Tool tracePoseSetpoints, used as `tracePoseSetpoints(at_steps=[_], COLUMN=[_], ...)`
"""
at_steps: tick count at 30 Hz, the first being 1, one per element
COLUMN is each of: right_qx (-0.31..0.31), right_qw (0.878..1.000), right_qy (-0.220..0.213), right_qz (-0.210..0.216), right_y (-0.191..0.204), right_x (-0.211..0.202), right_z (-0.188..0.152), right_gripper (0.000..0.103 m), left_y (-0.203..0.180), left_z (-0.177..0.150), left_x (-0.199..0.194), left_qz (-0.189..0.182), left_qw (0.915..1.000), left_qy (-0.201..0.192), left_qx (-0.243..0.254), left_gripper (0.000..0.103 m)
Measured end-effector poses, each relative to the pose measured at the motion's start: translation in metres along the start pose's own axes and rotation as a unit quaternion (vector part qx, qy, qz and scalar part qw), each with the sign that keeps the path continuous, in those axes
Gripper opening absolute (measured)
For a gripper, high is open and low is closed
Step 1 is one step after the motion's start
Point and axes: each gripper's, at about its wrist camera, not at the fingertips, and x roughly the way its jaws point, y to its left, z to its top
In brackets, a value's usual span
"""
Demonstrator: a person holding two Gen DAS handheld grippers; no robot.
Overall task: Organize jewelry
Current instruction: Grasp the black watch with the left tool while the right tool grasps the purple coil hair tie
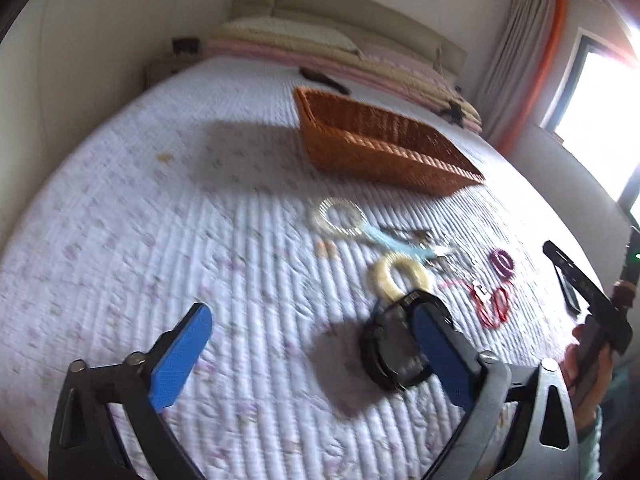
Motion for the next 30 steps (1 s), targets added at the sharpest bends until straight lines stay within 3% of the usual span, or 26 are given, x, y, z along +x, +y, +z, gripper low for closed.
tracePoseSetpoints(at_steps=[2,5,7,8,10,18,25,30], right_qx=[-0.001,-0.009,-0.022,-0.017,-0.018,-0.032,-0.047,-0.061], right_qw=[1.0,0.996,0.993,0.993,0.992,0.989,0.989,0.989], right_qy=[0.024,0.087,0.116,0.113,0.122,0.147,0.142,0.132], right_qz=[-0.007,0.0,0.007,0.014,0.021,0.002,0.012,0.024], right_y=[-0.01,-0.015,-0.011,-0.008,0.0,0.015,0.024,0.035], right_x=[0.006,0.017,0.026,0.034,0.047,0.073,0.075,0.071], right_z=[-0.001,0.003,0.004,0.0,-0.001,-0.006,-0.005,-0.008], right_gripper=[0.054,0.047,0.041,0.04,0.034,0.027,0.017,0.014], left_y=[-0.009,-0.022,-0.028,-0.03,-0.035,-0.052,-0.053,-0.057], left_z=[-0.003,-0.01,-0.012,-0.013,-0.014,-0.012,-0.012,-0.013], left_x=[0.012,0.018,0.025,0.027,0.031,0.047,0.051,0.053], left_qz=[-0.021,-0.025,-0.03,-0.031,-0.028,-0.016,-0.006,0.012], left_qw=[0.9992,0.9983,0.9973,0.9971,0.9971,0.997,0.9973,0.9976], left_qy=[0.035,0.05,0.064,0.067,0.067,0.068,0.067,0.058], left_qx=[0.006,0.014,0.018,0.019,0.022,0.033,0.029,0.037], left_gripper=[0.079,0.069,0.052,0.049,0.046,0.032,0.017,0.013])
